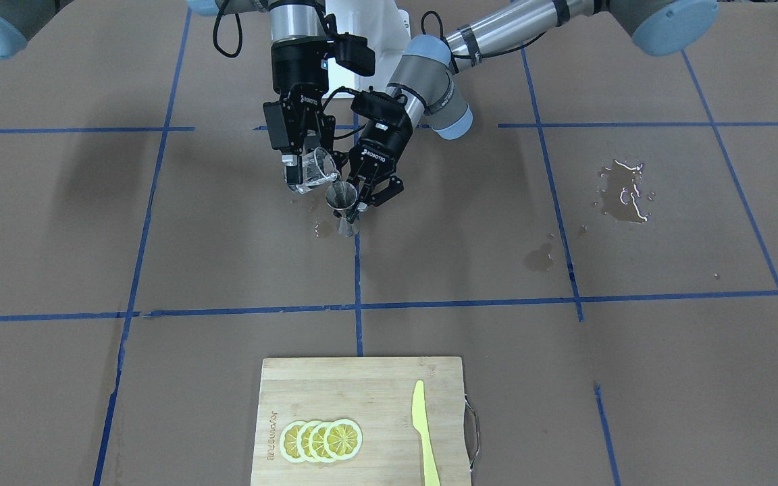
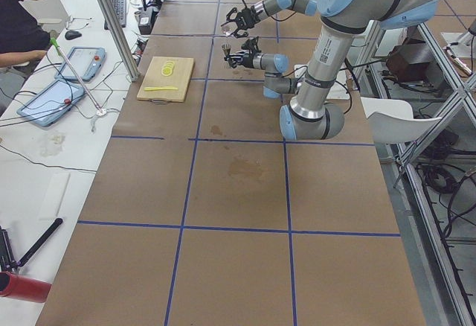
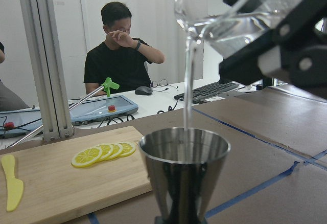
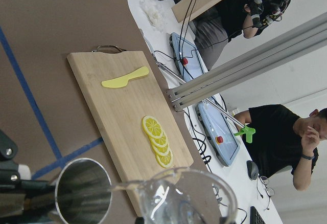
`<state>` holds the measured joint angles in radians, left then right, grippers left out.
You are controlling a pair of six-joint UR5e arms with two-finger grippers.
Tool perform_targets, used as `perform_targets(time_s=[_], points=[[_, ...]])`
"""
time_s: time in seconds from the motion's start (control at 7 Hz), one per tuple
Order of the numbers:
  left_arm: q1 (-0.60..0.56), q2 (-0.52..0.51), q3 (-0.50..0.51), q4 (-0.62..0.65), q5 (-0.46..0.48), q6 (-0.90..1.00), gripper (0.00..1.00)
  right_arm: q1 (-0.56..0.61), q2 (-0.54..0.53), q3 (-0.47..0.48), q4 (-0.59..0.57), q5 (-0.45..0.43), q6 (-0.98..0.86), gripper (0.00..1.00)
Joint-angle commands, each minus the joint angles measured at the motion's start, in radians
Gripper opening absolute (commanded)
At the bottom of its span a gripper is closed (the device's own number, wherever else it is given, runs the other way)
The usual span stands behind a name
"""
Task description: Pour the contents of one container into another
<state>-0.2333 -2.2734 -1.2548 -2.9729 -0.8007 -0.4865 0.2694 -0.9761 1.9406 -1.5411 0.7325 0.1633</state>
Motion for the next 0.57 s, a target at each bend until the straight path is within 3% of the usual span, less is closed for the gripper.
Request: perform_targets(time_s=[0.0, 0.43], points=[[0.0, 0.0, 0.0, 0.0, 0.0, 0.0, 0.0, 0.001, 0.007, 0.021, -0.074, -0.002, -0.019, 0.0], [-0.001, 0.002, 0.0, 0.0, 0.0, 0.0, 0.0, 0.001, 0.008, 0.021, -0.079, -0.007, -0.068, 0.0]])
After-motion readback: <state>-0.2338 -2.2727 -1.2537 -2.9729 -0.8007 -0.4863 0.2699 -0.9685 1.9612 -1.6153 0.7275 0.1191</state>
